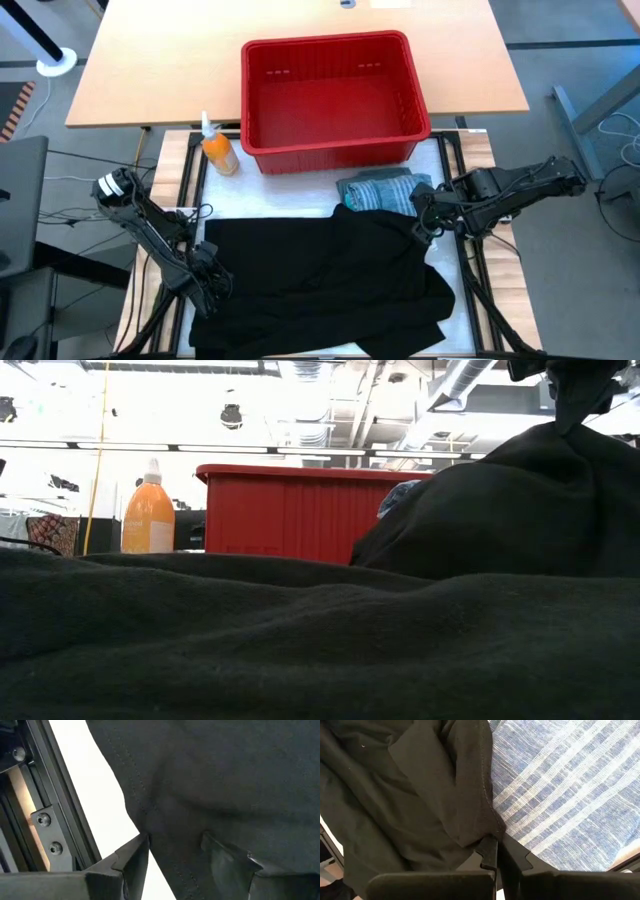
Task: Fold Laundry from Bin
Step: Fold the black shirt
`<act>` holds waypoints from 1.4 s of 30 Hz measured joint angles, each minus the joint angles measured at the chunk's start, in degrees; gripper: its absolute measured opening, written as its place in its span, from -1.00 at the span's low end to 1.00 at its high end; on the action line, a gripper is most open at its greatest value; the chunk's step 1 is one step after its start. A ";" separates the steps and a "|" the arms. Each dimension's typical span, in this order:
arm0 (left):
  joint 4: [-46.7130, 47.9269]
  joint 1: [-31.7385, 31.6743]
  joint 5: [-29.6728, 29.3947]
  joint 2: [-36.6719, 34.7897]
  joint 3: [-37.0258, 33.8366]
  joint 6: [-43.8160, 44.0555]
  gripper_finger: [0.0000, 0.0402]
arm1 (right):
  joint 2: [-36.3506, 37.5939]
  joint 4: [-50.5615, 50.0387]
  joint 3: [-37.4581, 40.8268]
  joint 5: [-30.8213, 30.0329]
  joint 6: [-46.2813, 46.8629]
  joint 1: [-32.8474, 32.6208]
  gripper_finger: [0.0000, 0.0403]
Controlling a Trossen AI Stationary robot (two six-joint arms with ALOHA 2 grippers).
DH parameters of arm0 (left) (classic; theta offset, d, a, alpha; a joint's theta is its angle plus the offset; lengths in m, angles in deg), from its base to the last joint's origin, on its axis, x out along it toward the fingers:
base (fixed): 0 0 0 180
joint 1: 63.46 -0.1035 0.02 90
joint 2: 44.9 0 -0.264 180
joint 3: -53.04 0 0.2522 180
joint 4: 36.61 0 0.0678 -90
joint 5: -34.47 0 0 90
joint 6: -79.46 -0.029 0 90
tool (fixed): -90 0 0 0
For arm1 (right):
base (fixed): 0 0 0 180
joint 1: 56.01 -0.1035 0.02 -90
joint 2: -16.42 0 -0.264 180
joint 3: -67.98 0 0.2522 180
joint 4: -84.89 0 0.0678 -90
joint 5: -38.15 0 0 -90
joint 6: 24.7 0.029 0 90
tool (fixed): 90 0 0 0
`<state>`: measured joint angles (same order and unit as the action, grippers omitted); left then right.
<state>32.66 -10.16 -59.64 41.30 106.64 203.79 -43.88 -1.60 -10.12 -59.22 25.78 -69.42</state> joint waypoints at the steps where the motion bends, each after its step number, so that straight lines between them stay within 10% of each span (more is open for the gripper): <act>1: -0.66 -0.02 -0.07 0.33 0.05 0.00 -0.09 | -0.01 0.02 0.00 0.00 0.01 0.00 -0.87; 13: -4.16 0.00 -3.94 1.29 -0.05 -3.86 -0.92 | 0.01 1.31 0.00 1.56 2.29 -3.24 -0.87; 21: -1.48 -0.03 -9.85 -0.80 2.28 -5.36 -1.00 | 0.10 -0.06 0.00 4.04 10.30 -11.62 -0.87; 32: 11.05 -0.04 -41.77 -16.80 15.04 -14.01 -1.00 | 4.64 -0.12 -0.02 1.10 24.02 -21.42 -0.87; 42: -8.85 0.76 -61.68 -30.11 18.57 -49.37 -1.00 | 13.42 19.84 -0.02 -19.33 16.70 -30.09 -0.87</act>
<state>23.81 -9.41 -121.32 11.19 125.21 154.42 -30.45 18.24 -10.14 -78.55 42.48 -99.52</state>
